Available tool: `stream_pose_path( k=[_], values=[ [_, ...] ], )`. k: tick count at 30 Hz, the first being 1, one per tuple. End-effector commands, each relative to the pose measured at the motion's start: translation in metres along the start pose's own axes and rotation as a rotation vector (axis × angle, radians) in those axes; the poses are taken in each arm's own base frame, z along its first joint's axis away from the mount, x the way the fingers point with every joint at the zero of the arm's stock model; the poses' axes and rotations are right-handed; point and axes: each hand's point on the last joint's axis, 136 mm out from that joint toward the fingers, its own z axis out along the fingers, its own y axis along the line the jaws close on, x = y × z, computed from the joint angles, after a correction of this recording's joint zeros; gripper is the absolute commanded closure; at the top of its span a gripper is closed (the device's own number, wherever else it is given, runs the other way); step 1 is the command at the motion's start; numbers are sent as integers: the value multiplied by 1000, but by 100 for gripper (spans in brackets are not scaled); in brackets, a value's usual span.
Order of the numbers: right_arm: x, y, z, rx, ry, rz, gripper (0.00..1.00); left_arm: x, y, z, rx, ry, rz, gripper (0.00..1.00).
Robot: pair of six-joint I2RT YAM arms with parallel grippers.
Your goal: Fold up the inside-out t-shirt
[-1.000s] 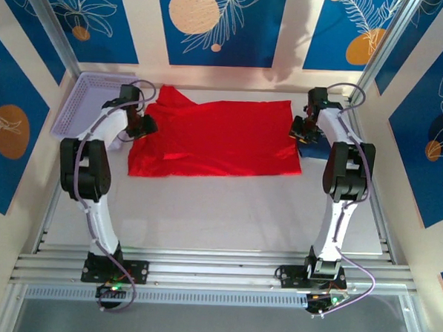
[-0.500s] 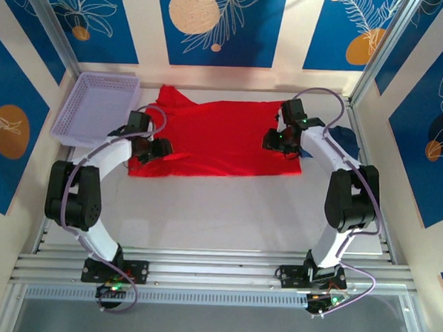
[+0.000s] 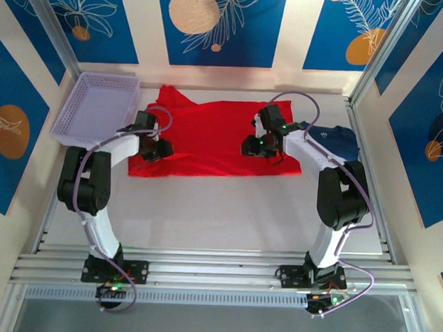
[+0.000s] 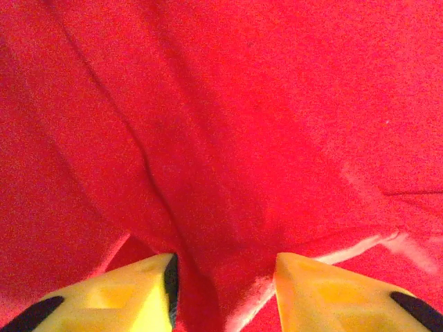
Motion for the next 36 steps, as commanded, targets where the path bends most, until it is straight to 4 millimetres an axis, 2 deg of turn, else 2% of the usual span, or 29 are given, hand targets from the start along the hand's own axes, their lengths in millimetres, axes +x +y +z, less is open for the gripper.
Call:
stream_pose_path(
  k=[1,4,7,9,11,13,15,16,17,19,22,26,29,32,36],
  values=[
    [-4,1,-1,-9,-4,-13,61,-10,-11,3,30,-2,26,68],
    [-2,0,0,-2,2,-12,61,-14,-12,7,29,3,28,78],
    [0,-2,1,2,6,-9,61,-28,-21,6,44,-17,51,87],
    [1,-3,1,2,9,-7,61,-44,-37,4,74,-47,82,91],
    [2,-4,2,4,13,-5,61,-59,-63,5,114,-78,144,92],
    [4,-4,2,5,14,-5,61,-70,-88,11,136,-91,216,87],
    [6,-5,1,8,16,-3,61,-77,-97,17,102,-84,260,62],
    [8,-6,0,9,16,-2,61,-80,-93,20,60,-80,262,51],
    [10,-7,0,8,20,0,61,-83,-85,21,9,-74,252,46],
    [16,-9,2,12,29,7,61,-88,-75,19,-58,-78,251,40],
    [21,-15,4,23,36,20,61,-89,-72,8,-66,-104,250,33],
    [17,-26,3,36,31,44,60,-79,-74,-23,-16,-165,249,31],
    [11,-24,2,23,18,44,61,-66,-55,-40,-19,-199,214,31],
    [9,-19,6,2,23,46,61,-62,-23,-39,-55,-202,152,31],
    [14,-16,14,5,46,38,61,-67,10,-26,-100,-158,70,32]
  ],
)
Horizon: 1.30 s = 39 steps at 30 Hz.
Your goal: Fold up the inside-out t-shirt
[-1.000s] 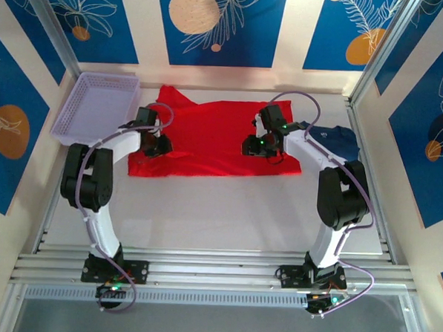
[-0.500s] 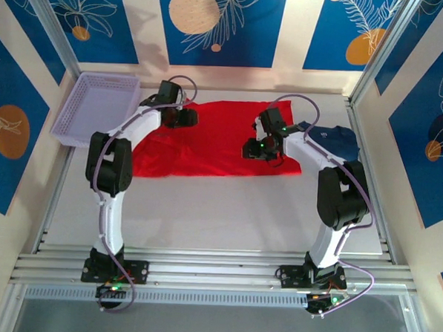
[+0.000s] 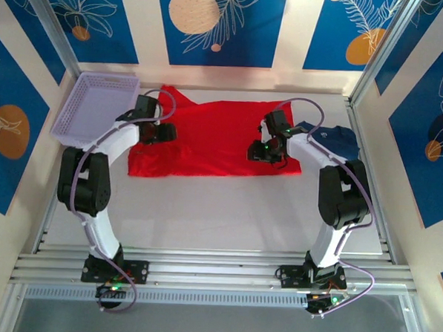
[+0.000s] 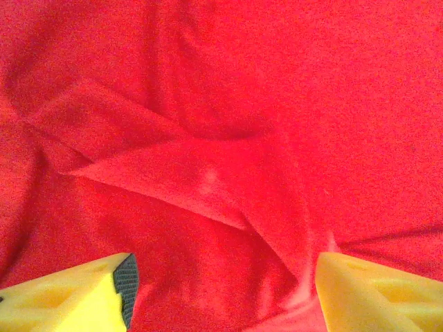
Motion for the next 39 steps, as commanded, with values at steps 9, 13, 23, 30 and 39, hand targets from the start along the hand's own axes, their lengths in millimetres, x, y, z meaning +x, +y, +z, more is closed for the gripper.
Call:
stream_pose_path(
  k=[9,13,23,30,39],
  values=[
    [0,8,4,-15,13,-14,61,-13,31,45,13,44,-127,33],
    [1,8,5,-18,16,-12,61,-14,28,58,33,68,-139,36],
    [6,4,11,-9,35,-5,61,-36,7,71,129,68,-148,39],
    [2,0,9,4,16,3,61,-69,-25,67,276,44,-129,38],
    [-13,-34,17,14,18,128,61,-66,4,8,142,-67,-137,33]
  ],
)
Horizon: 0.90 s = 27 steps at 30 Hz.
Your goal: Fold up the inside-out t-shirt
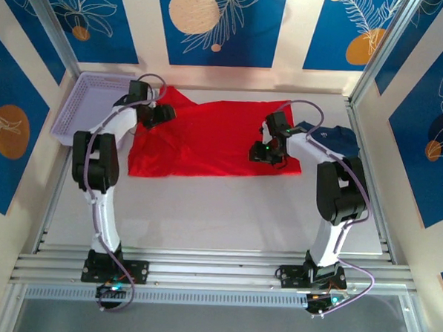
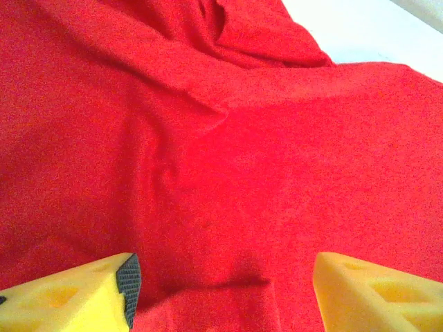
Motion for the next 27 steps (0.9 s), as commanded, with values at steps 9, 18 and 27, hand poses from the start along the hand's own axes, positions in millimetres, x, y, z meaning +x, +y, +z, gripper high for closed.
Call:
stream_pose_path(
  k=[9,18,27],
  values=[
    [-7,-86,13,114,102,244,65,86,29,-51,-38,19,-60,33],
    [45,-112,9,187,239,300,68,128,60,-46,-119,78,-59,33],
    [98,-114,-4,207,313,341,70,199,87,-54,-166,161,-120,33]
  ],
)
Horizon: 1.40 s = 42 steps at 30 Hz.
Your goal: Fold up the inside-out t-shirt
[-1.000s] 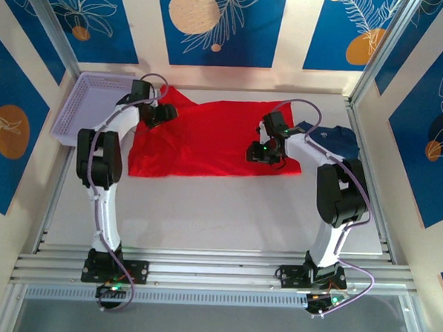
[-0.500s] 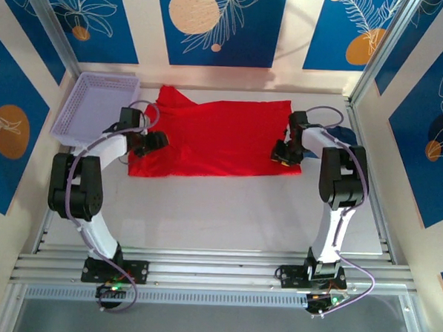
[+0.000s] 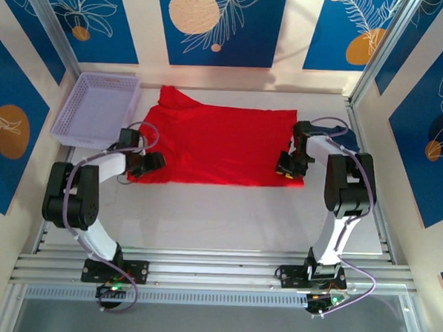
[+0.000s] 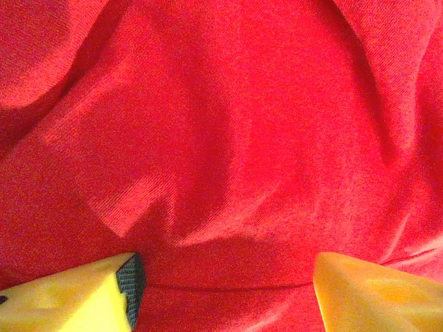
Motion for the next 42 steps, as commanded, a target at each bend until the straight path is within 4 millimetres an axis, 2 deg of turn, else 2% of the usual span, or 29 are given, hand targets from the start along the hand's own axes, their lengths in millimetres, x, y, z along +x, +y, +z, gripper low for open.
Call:
stream_pose_path(
  k=[1,7,9,10,12,15,18,21,23,25,28,34,37,42],
  values=[
    [52,-28,7,86,146,59,70,43,20,0,-33,84,-54,33],
    [90,-40,-9,106,146,101,70,102,19,-17,-7,152,-74,33],
    [89,-33,-22,93,96,78,70,108,21,-26,-10,136,-85,33],
    [84,-22,-32,70,45,37,69,106,21,-31,-16,117,-84,33],
    [71,15,-51,-22,-75,-89,66,92,21,-42,-45,61,-61,32],
    [65,98,-75,-251,-208,-299,60,64,18,-54,-80,-20,-30,31],
    [69,178,-82,-432,-245,-437,57,44,12,-60,-76,-66,-35,31],
    [73,243,-74,-504,-247,-532,56,34,5,-60,-56,-80,-38,31],
    [76,279,-58,-538,-210,-545,55,33,5,-59,-58,-79,-39,31],
    [76,306,-45,-553,-183,-548,55,37,7,-58,-59,-69,-41,31],
    [74,333,-16,-531,-128,-539,56,45,7,-56,-46,-47,-34,31],
    [74,363,28,-542,-27,-510,60,63,14,-52,-51,6,-18,31],
    [75,364,46,-505,-1,-501,60,65,13,-54,-47,8,-16,31],
    [77,361,63,-462,18,-498,64,66,16,-56,-54,-6,-9,31]
  ],
)
